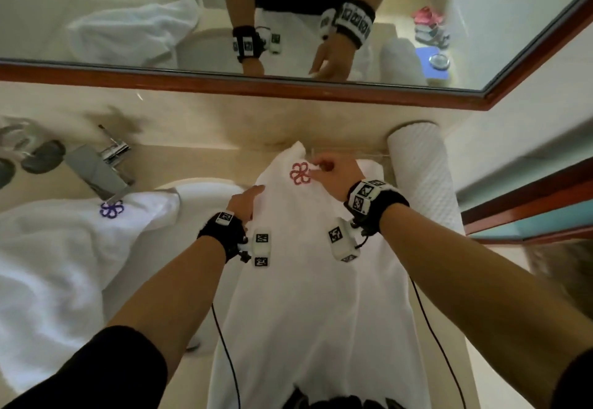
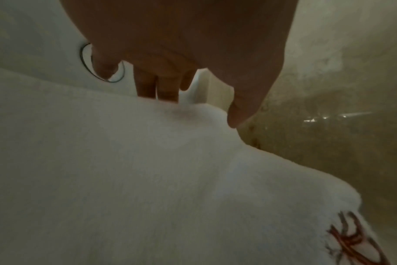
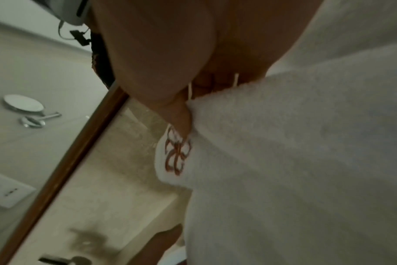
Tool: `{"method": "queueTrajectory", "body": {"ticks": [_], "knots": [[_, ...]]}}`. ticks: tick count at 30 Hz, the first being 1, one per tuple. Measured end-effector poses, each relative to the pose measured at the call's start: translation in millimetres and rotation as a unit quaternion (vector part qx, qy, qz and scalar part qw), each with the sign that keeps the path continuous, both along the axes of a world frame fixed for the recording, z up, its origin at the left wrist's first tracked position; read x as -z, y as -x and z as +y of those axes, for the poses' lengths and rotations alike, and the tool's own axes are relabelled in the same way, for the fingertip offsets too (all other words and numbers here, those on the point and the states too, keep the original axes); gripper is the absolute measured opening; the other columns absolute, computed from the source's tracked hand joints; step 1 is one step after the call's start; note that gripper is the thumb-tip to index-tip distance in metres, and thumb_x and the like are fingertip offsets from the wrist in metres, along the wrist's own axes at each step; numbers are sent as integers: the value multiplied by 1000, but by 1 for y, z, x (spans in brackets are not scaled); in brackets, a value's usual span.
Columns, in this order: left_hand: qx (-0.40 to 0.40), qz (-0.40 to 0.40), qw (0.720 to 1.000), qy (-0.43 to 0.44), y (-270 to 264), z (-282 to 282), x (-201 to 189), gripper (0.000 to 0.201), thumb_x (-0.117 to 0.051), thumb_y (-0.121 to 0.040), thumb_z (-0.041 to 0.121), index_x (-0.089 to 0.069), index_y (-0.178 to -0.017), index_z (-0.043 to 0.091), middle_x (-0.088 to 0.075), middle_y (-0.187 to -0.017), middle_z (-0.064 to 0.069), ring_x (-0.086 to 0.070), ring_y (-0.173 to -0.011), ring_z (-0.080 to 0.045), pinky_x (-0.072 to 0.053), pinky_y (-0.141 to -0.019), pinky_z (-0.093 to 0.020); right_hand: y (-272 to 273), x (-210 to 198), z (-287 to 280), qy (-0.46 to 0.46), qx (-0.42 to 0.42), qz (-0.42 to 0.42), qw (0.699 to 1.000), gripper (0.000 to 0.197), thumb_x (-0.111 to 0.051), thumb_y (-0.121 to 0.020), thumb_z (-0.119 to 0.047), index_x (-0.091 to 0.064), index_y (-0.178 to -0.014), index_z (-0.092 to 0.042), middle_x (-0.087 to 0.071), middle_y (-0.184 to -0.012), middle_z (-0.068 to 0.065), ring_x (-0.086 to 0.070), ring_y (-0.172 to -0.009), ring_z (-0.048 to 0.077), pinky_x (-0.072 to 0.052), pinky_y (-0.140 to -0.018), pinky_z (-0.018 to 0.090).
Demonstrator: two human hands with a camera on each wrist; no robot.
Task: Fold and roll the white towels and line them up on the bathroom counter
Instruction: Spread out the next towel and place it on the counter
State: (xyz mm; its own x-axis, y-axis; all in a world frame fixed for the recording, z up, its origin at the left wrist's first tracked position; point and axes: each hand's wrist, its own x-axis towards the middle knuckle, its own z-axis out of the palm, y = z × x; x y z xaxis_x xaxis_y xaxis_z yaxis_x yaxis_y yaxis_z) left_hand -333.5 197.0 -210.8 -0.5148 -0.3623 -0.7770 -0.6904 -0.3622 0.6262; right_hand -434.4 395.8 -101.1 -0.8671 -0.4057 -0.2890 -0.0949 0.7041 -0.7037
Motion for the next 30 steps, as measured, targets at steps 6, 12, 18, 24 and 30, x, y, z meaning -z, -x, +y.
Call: {"method": "queueTrajectory", "body": {"ticks": [6, 12, 18, 24, 30], "knots": [[-9, 59, 998, -24, -7, -25, -37, 17, -60, -93, 16, -61, -77, 11, -41, -58, -2, -40, -50, -17, -43, -52, -26, 13, 6, 0, -107, -17, 32, 994, 30, -44, -99, -24, -66, -118, -15, -66, -119, 8, -61, -110, 29, -45, -92, 33], [-27, 52, 997, -52, -13, -22, -24, 15, -56, -96, 19, -58, -110, 13, -58, -108, -7, -53, -103, -26, -43, -84, -41, 21, 15, 21, -396, -43, 88, 913, 60, -54, -87, -26, -36, -145, -21, -37, -149, 10, -28, -140, 34, -22, -112, 53], [-3, -2, 1000, 12, 0, 7, 11, 45, -57, -95, 18, -43, -137, 13, -56, -123, -11, -51, -97, -27, -40, -72, -34, 35, 13, 27, -379, -34, 71, 922, 46, -50, -91, -39, -53, -129, -13, -52, -134, 14, -51, -120, 33, -43, -93, 38], [13, 20, 999, 30, -3, -1, 6, 65, -79, -71, 51, -63, -116, 7, -70, -107, -13, -68, -94, -34, -55, -88, -49, 45, -4, 39, -319, -8, 1, 948, 46, -58, -88, -30, -52, -128, -9, -58, -127, 14, -58, -109, 33, -50, -88, 35], [-91, 139, 979, 116, -13, -47, -52, 14, -64, -85, 14, -57, -90, 23, -63, -92, -9, -59, -86, -30, -53, -76, -46, 61, -36, 49, -237, 45, 23, 970, 44, -63, -78, -24, -60, -121, -14, -65, -116, 13, -61, -105, 33, -51, -94, 39]]}}
